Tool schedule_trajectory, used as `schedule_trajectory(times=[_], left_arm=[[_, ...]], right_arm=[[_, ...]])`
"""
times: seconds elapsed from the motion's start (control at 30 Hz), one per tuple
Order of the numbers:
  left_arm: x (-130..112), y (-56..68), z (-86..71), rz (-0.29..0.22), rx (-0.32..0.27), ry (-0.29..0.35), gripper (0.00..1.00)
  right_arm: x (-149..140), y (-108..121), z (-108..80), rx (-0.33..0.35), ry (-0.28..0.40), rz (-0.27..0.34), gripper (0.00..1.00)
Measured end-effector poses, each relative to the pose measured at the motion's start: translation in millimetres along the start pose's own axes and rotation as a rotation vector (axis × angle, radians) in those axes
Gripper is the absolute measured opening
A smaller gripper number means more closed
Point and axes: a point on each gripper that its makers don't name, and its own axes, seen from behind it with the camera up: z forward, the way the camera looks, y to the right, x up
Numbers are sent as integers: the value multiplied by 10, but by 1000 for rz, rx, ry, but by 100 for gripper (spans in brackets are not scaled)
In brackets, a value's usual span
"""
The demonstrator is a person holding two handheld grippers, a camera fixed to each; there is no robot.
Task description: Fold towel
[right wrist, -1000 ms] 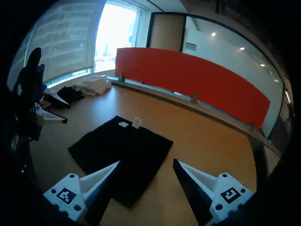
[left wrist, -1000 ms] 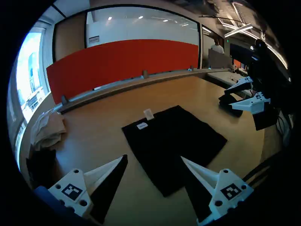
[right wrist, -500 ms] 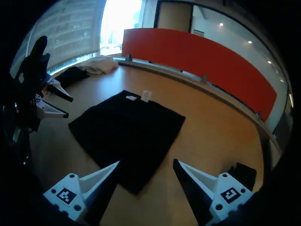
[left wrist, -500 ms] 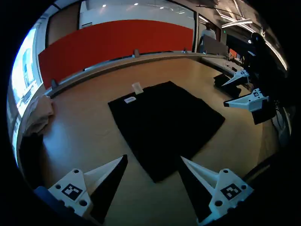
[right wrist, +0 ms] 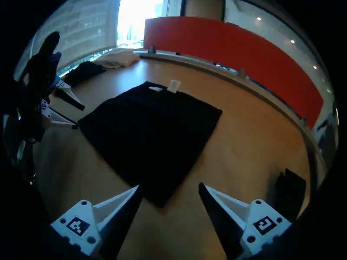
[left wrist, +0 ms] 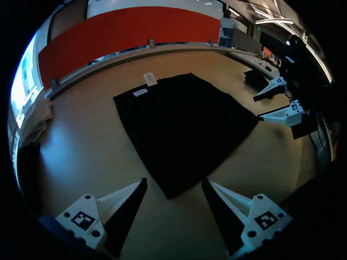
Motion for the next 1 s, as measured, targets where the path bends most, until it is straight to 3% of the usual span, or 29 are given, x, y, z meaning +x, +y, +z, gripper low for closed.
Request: schedule_trajectory(times=[0.3, 0.37, 0.57, 0.77, 1.0], left_arm=[[-118, 38, 74, 2, 3, -43, 92], [-144, 44, 98, 1, 6, -52, 90], [-134, 48, 101, -9, 14, -58, 68], [-132, 42, 88, -38, 13, -68, 65], [-138, 34, 98, -33, 23, -76, 61]], right_arm=[[-109, -25, 18, 12, -24, 6, 83], [-124, -21, 17, 13, -27, 7, 79], [-144, -31, 13, 22, -27, 4, 69], [-178, -57, 23, 31, -37, 5, 66], [-242, -103, 36, 43, -54, -3, 57]])
